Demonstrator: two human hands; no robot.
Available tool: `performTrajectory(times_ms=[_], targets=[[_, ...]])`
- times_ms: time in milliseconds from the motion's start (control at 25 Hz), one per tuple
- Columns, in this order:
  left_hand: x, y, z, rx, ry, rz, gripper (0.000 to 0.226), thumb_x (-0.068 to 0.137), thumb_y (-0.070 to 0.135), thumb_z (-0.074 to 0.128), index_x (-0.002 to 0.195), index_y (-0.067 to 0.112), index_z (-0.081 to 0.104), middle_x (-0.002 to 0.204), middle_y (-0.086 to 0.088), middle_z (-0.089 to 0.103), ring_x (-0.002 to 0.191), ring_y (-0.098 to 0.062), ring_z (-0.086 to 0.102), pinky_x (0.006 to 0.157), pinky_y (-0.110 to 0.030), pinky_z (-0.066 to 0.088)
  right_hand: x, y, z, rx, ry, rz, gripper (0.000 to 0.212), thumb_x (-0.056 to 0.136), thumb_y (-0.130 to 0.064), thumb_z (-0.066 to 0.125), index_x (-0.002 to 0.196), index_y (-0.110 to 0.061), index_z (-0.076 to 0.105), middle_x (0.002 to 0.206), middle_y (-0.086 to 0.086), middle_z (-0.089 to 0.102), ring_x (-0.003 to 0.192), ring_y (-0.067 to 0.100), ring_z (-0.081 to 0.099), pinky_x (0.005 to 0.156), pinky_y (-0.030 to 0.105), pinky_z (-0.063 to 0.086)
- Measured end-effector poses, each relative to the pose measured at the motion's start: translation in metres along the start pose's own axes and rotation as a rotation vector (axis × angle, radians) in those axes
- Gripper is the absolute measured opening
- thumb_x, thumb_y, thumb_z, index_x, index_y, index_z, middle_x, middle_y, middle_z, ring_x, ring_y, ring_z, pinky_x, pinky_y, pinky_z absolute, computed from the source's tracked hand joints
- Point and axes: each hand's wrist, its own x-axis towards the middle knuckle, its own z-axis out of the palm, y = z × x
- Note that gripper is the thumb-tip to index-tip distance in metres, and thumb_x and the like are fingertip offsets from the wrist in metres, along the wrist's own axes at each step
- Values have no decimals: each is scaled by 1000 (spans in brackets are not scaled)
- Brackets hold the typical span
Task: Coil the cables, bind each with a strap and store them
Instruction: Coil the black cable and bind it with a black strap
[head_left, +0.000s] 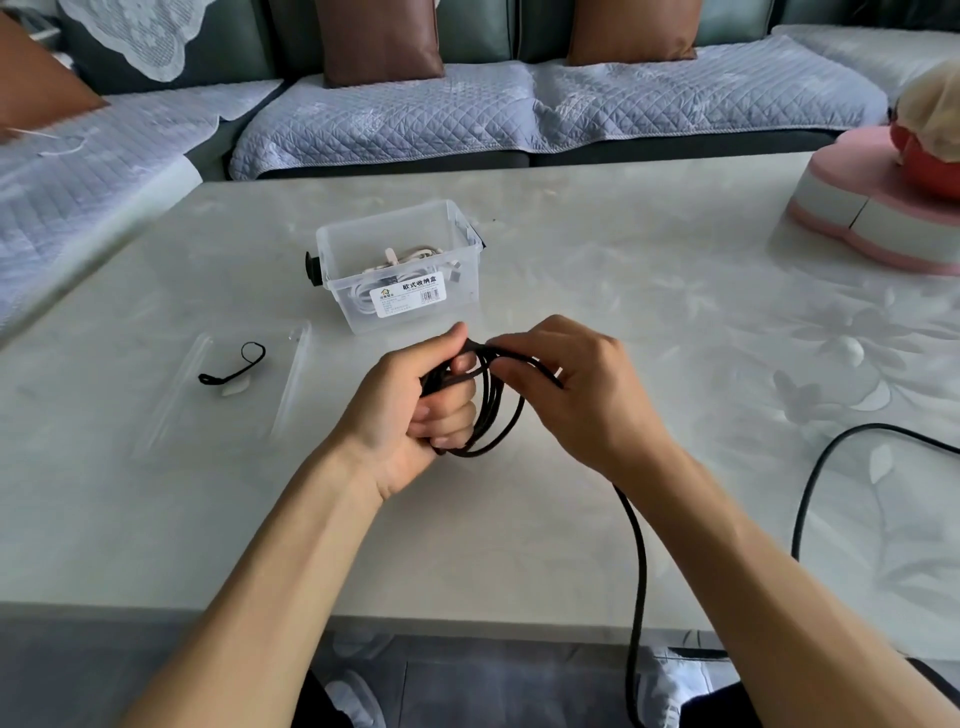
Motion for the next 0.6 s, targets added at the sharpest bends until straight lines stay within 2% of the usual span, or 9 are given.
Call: performTrajectory(times_ms=[120,240,360,480,600], targets=[[1,2,-3,-191,24,-12,30,88,37,52,67,17,44,36,9,18,29,-4,13,40,-22,7,-2,1,1,-41,-57,-76,24,93,-17,61,115,-14,70,85,2,64,74,12,56,66,12,40],[-1,4,-4,-293,12,-7,28,86,36,52,69,16,44,34,10,19,32,-7,6,38,-20,7,-5,-1,0,-12,-239,-25,27,100,-18,49,124,-13,61,85,6,66,73,17,59,68,27,47],[-3,4,-4,-305,-24,0,23,81,31,55,69,16,42,33,10,19,35,-9,4,38,-20,9,-6,-7,7,144,-242,76,33,101,-18,44,130,-14,58,85,0,69,68,8,61,64,18,48],[-2,-1,-4,-251,-58,53,16,74,6,57,71,15,44,39,9,21,33,-4,16,39,-19,18,-4,-11,12,142,-101,128,26,100,-18,45,116,-15,65,70,3,62,61,14,55,61,28,47],[1,-3,-1,-105,-16,102,20,82,-2,54,72,15,51,46,9,23,37,-5,22,42,-19,25,-4,-12,12,79,-34,182,20,102,-18,46,95,-13,65,65,6,61,60,18,53,59,31,43]])
